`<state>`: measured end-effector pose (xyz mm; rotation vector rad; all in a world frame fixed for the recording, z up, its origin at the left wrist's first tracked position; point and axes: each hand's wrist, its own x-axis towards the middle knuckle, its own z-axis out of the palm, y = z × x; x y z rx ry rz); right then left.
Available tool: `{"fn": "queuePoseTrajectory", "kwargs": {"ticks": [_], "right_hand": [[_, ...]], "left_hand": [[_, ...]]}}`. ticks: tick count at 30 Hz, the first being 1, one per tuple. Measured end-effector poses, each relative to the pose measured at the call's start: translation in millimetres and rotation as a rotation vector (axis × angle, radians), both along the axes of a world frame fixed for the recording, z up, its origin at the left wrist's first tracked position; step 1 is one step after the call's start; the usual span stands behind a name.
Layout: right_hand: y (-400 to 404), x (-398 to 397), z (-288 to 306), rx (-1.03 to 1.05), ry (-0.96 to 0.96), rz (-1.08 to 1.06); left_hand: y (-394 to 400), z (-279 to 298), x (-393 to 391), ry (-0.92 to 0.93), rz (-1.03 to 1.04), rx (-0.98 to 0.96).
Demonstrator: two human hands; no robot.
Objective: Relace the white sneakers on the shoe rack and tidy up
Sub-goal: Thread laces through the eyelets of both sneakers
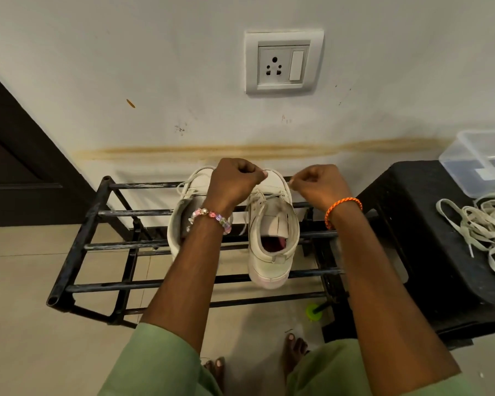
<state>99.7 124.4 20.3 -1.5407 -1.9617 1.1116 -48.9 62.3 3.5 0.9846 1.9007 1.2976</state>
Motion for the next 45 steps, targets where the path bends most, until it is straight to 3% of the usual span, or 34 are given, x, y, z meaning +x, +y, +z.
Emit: {"fn": "queuePoseTrajectory", "kwargs": {"ticks": [4, 9, 12, 18, 30, 37, 41, 45], "right_hand": [[-10, -3, -5, -0.161, -0.178, 0.173], [-8, -11, -10, -0.193, -0.181, 0.098], [-1, -6, -10, -0.35, -0.073, 0.037], [6, -2, -11, -0.451, -0.064, 0.035], [10, -1, -14, -0.453, 0.003, -0.019], [8, -2, -16, -0.343, -0.064, 0.042], [4, -3, -13, -0.319, -0.083, 0.055], [0, -2, -8, -0.309, -0.099, 0.073]], "left_hand": [[2, -5, 14, 0.183, -0.051, -0.112], [1, -11, 35, 0.402, -0.093, -0.196], [2, -14, 40, 0.422, -0.06, -0.223], [6, -19, 44, 0.489, -0.028, -0.229], [8, -21, 47, 0.549, -0.036, -0.214], [6, -21, 42, 0.372, -0.064, -0.195], [6, -17, 51, 0.52, -0.03, -0.224], [12, -26, 48, 0.462, -0.09, -0.223]]}}
